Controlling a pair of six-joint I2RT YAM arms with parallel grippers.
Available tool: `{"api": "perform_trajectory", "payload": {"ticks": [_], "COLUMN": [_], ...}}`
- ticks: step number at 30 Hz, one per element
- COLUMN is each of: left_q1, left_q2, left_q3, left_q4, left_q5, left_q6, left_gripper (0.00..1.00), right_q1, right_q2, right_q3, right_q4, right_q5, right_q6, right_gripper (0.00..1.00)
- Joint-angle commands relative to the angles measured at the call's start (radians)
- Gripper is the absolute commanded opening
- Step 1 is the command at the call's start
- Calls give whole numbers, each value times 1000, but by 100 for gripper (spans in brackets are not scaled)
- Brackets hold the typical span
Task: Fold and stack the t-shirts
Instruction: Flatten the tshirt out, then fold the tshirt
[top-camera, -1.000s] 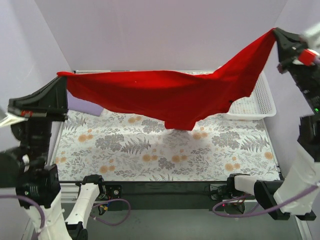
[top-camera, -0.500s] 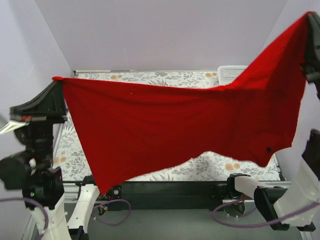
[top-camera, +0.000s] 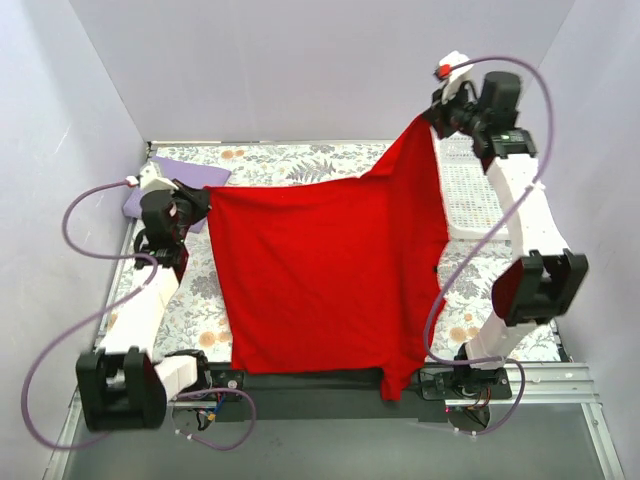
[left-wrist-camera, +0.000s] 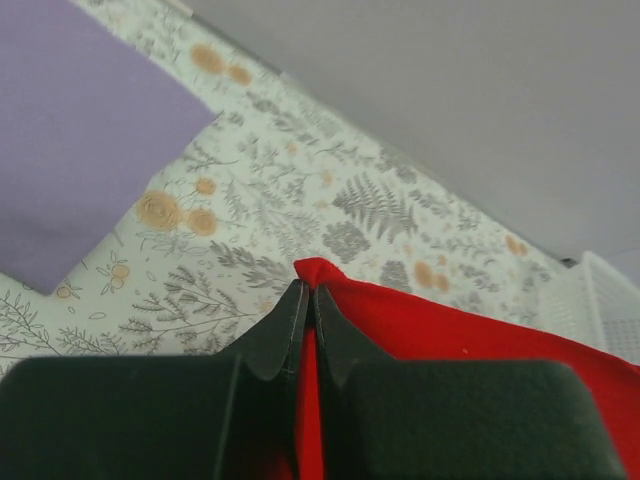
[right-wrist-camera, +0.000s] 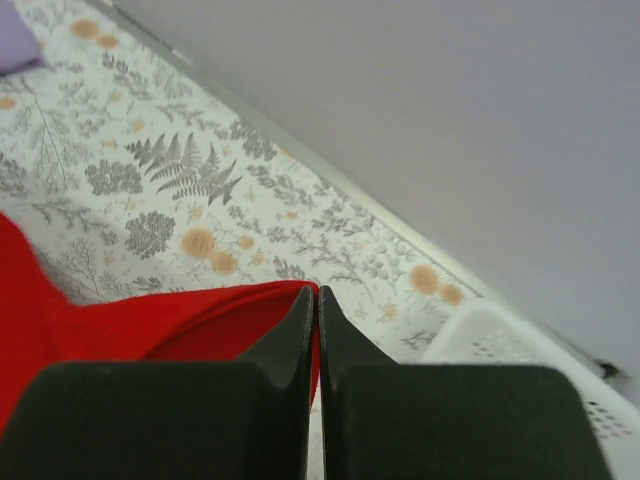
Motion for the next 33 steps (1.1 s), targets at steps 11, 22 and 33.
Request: {"api": "perform_trajectory", "payload": {"ticks": [11,22,33], "left_q1": [11,11,20], "left_q2": [741,795,669], "left_q3": [289,372,255], "left_q4": [252,258,258], "left_q5": [-30,10,70], "left_q6": [104,141,165], "left_gripper": [0,0,0], "right_q1": [73,53,38], "right_q2": [501,500,190], "right_q3": [266,257,-143], "right_q4": [149,158,174], "right_q5": [131,167,30], "right_q6": [-33,-9,-45], "right_gripper": [1,1,1]}}
